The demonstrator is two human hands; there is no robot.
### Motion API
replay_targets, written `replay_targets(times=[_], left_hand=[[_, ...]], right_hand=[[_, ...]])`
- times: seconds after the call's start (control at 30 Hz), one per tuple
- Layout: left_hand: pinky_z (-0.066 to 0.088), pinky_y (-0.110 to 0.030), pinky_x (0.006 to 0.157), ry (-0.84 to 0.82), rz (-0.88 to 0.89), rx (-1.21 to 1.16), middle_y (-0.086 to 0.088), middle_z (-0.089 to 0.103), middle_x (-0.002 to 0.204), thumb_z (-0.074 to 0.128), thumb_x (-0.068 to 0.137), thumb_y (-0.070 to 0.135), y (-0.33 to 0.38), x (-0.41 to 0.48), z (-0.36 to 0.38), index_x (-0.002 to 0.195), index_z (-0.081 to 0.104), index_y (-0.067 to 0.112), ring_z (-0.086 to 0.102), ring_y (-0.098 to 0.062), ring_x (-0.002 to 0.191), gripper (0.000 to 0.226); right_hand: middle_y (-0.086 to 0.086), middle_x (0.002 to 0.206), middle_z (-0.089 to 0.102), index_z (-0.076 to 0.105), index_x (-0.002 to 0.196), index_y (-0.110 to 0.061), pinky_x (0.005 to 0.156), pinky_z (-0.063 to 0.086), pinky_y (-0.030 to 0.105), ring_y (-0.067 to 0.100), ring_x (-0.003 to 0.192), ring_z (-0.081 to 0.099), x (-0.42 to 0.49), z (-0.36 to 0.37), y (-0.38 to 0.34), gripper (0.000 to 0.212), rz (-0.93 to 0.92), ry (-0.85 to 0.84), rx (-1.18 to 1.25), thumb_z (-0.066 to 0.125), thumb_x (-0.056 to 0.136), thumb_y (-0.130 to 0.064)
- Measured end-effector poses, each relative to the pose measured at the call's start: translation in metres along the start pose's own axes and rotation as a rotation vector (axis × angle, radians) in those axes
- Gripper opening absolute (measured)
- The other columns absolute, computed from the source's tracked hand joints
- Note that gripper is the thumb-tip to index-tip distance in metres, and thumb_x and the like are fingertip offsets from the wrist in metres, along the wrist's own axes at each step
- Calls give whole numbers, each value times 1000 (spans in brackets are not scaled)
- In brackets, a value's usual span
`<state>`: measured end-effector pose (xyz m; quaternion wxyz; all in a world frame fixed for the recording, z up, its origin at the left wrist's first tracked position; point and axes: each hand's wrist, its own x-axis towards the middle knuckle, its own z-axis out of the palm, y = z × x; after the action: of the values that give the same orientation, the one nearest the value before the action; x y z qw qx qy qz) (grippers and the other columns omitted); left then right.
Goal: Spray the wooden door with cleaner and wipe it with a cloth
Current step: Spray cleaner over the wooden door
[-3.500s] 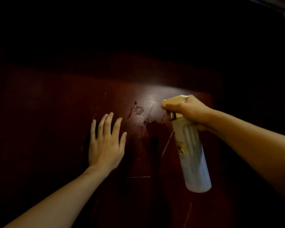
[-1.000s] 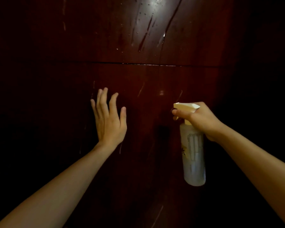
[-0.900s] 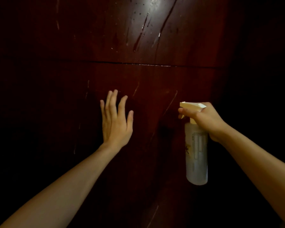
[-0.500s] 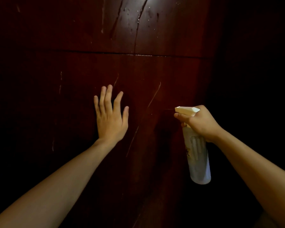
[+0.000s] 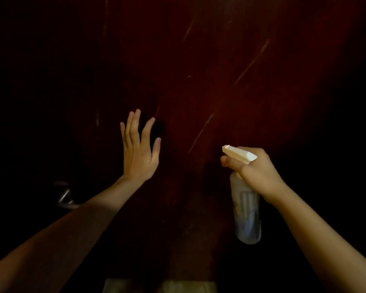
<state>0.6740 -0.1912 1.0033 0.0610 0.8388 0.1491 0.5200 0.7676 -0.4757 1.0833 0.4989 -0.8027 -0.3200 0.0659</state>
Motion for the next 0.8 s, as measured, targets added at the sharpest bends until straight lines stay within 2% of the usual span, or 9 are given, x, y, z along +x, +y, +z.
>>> replay_targets(times=[0.1,0.17,0.23,0.33,0.47,0.5,0.63,0.73,0.8], left_hand=[[3,-57,130,-46,-219,26,-18,7,171,45,109,29,-48,-51,-15,159,28,12,0,-32,162,56],[17,-60,128,-60,-378,-8,-10,3,173,44,109,30,-74,-75,-24,162,25,16,1,-30,162,58],[26,-51,127,-72,-472,-58,-6,3,173,45,109,30,-91,-88,-32,163,24,19,4,-28,161,59],[19,-33,123,-156,-507,-53,-5,3,174,47,108,28,-109,-97,-37,164,22,21,4,-26,161,62],[13,-14,121,-197,-426,5,-8,7,173,44,107,27,-119,-105,-41,163,27,18,6,-26,161,60],[13,-14,122,-203,-419,2,-7,6,174,42,107,29,-120,-107,-42,164,26,19,4,-23,161,59],[19,-39,124,-230,-430,-21,-3,-1,174,40,110,32,-125,-113,-39,165,19,23,-5,-18,160,60],[26,-47,126,-246,-435,-29,-7,1,174,46,108,31,-122,-122,-31,165,19,20,1,-25,162,64],[32,-54,125,-289,-430,-34,-9,2,173,50,106,30,-113,-134,-21,164,20,19,6,-29,161,66]], right_hand=[[15,83,73,76,83,-14,63,46,31,29,73,68,5,65,17,19,20,-124,40,77,88,-33],[15,83,73,76,83,-14,65,47,34,32,77,69,6,109,25,19,43,-189,82,77,88,-32],[15,79,71,74,80,-12,63,45,34,27,70,67,6,148,30,23,61,-232,93,77,88,-33],[14,72,67,71,77,-9,58,43,36,15,58,60,9,198,26,28,63,-242,115,76,89,-34],[8,72,72,72,77,-14,65,55,48,24,68,70,15,237,21,26,91,-184,101,75,89,-37],[6,72,71,72,77,-16,65,56,49,23,67,70,17,245,21,26,91,-181,86,75,89,-38],[1,79,70,72,87,-22,63,57,43,15,71,69,12,258,28,26,79,-176,15,73,86,-48],[3,80,71,71,89,-26,61,51,32,12,69,67,-3,247,40,6,159,-171,67,76,91,-30],[9,84,73,71,87,-31,64,50,32,21,74,70,-16,237,53,10,231,-118,94,76,91,-24]])
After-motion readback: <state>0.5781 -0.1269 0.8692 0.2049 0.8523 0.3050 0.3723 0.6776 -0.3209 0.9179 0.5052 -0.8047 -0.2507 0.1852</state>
